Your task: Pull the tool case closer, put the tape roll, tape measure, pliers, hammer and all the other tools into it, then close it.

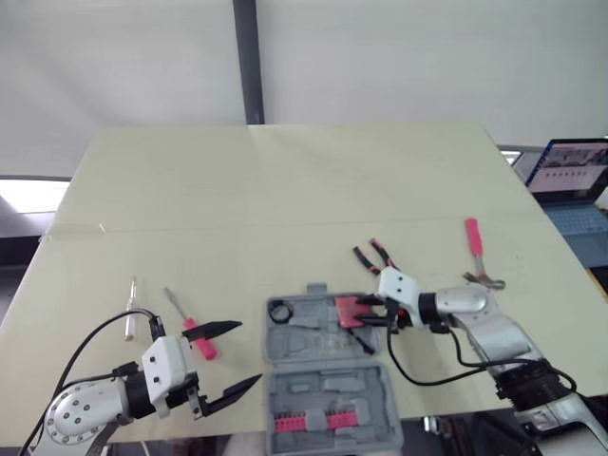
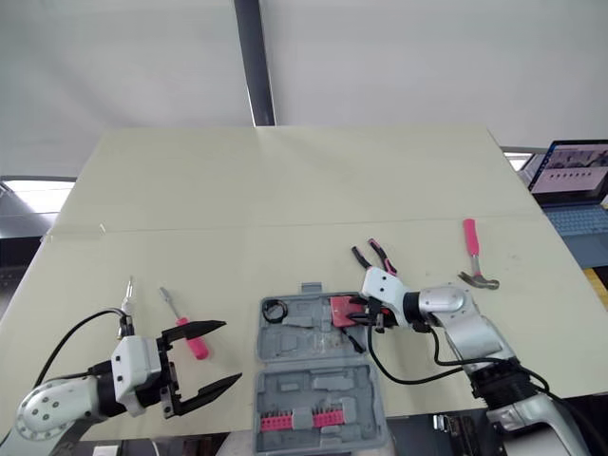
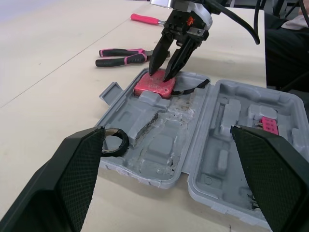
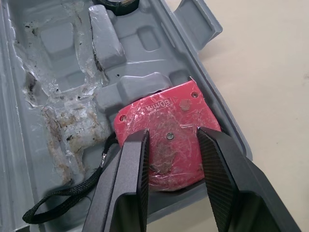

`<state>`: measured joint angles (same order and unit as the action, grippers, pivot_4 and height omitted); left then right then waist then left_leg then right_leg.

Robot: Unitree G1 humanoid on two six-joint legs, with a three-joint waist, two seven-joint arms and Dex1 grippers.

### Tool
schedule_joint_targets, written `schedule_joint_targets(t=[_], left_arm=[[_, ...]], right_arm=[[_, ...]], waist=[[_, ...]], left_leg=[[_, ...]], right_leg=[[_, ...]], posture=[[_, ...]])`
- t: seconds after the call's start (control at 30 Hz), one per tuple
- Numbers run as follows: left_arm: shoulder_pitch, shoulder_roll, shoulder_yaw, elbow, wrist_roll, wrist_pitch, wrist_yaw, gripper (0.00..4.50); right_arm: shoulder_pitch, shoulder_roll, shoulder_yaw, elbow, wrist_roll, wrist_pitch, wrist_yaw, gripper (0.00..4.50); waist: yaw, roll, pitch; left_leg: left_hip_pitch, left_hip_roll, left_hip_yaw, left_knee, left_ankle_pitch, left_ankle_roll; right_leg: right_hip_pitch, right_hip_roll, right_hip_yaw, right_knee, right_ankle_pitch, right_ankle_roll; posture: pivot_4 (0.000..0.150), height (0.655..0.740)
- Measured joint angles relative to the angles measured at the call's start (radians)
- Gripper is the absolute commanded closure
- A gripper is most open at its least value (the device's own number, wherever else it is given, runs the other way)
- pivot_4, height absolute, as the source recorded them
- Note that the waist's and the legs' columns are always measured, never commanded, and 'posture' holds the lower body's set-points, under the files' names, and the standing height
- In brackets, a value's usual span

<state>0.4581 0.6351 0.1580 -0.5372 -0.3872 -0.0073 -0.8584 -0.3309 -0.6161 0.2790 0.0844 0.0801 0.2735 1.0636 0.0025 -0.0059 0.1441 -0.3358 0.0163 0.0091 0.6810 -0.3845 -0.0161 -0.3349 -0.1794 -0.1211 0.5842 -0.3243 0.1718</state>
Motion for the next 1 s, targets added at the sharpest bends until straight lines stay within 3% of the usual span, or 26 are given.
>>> schedule_joint_targets(t=[0.13,0.2,0.33,0.43,0.53,0.67,0.83,1.0], left_arm=[[0.004,-0.024,0.001,-0.004,-0.014,0.025,0.026,0.0],[0.006,-0.037,0.004,-0.014,-0.043,0.062,0.051,0.0],[0.013,-0.04,0.041,-0.04,-0.074,0.131,0.091,0.0],[0.05,-0.033,0.074,-0.035,-0.094,0.181,0.093,0.0],[0.105,-0.036,0.097,-0.025,-0.098,0.183,0.078,0.0],[0.196,-0.069,0.131,0.001,-0.085,0.137,0.063,0.0],[0.303,-0.12,0.148,0.002,-0.055,0.042,0.047,0.0],[0.423,-0.152,0.168,0.005,-0.034,-0.031,0.022,0.0]], right_arm=[[0.045,0.018,-0.069,-0.053,0.064,0.062,-0.033,2.83],[0.087,0.029,-0.125,-0.123,0.125,0.156,-0.061,2.83],[0.195,0.011,-0.293,-0.355,0.271,0.333,-0.12,2.83],[0.3,-0.07,-0.413,-0.526,0.357,0.415,-0.125,2.83],[0.472,-0.14,-0.508,-0.628,0.409,0.471,-0.114,2.03],[0.692,-0.181,-0.626,-0.689,0.428,0.464,-0.085,0.01],[0.863,-0.192,-0.695,-0.662,0.403,0.342,-0.019,0.01],[0.926,-0.192,-0.727,-0.559,0.371,0.224,0.028,0.01]], waist=[[0.004,0.001,0.001],[0.009,0.01,0.007],[0.021,0.023,0.02],[0.024,0.022,0.021],[0.025,0.018,0.022],[0.023,0.016,0.024],[0.021,0.013,0.025],[0.022,0.011,0.027]], left_leg=[[-0.002,0.0,0.0,0.001,-0.001,0.001],[-0.004,0.0,0.0,0.001,-0.001,0.001],[-0.011,0.0,0.001,0.002,-0.001,0.0],[-0.014,0.0,0.001,0.002,-0.001,0.001],[-0.015,-0.001,0.001,0.003,-0.001,0.002],[-0.015,0.0,0.004,0.003,-0.002,0.002],[-0.014,0.0,0.004,0.003,-0.002,0.002],[-0.014,0.0,0.004,0.003,-0.002,0.003]], right_leg=[[0.0,0.0,0.0,-0.001,0.0,0.0],[-0.003,0.0,0.001,-0.001,0.0,0.0],[-0.01,0.0,0.001,0.0,0.0,0.0],[-0.012,0.0,0.0,0.0,0.0,0.0],[-0.013,0.0,0.0,-0.001,0.0,0.001],[-0.013,0.0,0.001,-0.001,0.0,0.001],[-0.011,0.0,0.002,-0.003,0.0,0.001],[-0.011,0.0,0.001,-0.005,0.0,0.001]], posture=[[0.15,0.74],[0.15,0.74],[0.15,0.74],[0.15,0.74],[0.15,0.74],[0.15,0.74],[0.15,0.74],[0.15,0.74]])
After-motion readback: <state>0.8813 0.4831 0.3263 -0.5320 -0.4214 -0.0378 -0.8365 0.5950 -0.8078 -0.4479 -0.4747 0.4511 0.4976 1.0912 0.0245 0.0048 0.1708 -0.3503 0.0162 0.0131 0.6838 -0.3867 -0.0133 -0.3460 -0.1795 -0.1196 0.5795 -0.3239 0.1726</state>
